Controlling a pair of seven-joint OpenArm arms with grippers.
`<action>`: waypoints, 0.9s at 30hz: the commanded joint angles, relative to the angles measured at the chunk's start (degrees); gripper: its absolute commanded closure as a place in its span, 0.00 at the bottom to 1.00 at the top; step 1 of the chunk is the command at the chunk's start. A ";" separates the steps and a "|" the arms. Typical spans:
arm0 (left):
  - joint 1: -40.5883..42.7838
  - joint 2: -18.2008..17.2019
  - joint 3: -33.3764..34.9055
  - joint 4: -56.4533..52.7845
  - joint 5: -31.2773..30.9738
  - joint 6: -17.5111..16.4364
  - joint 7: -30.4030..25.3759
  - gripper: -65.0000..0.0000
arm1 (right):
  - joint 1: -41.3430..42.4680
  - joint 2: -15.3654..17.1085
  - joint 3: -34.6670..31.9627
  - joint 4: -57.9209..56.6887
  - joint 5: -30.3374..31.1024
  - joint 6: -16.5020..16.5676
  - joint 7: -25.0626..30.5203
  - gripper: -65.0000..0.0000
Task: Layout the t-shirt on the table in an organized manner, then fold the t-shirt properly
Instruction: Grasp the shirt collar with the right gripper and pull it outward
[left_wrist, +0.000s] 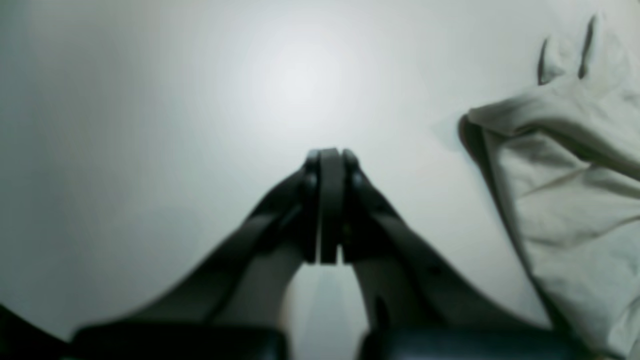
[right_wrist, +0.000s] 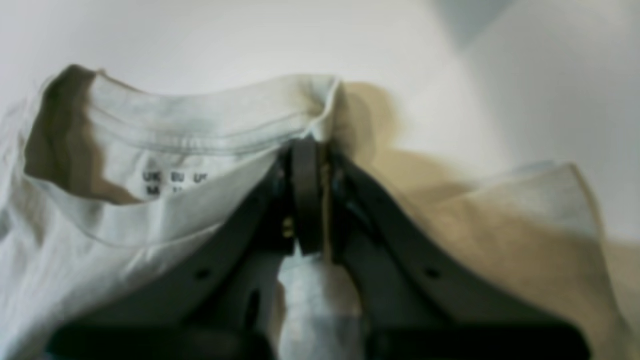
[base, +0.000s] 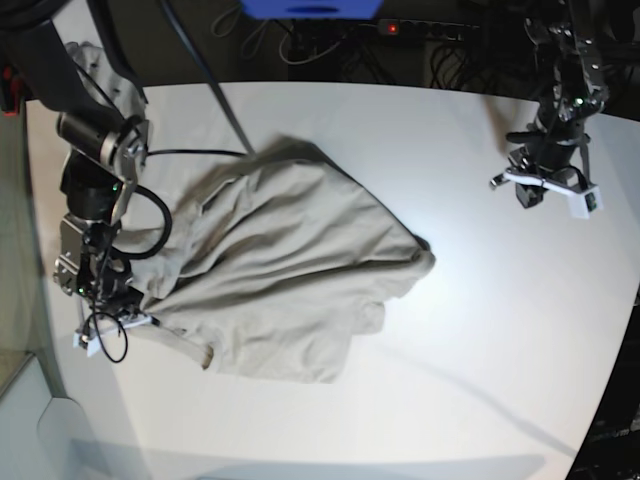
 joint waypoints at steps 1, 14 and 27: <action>-0.47 -0.61 -0.03 0.76 -0.18 -0.10 -1.11 1.00 | 1.86 0.94 -0.01 0.81 0.36 -0.61 0.38 0.97; -5.65 2.29 2.17 -0.38 -0.26 -0.10 -0.41 0.99 | 0.63 0.24 -0.01 9.07 0.36 -0.34 -3.04 0.96; -17.52 4.92 9.02 -8.11 0.18 -0.19 7.51 0.48 | -6.58 -3.02 -0.27 24.46 0.36 -0.34 -6.83 0.53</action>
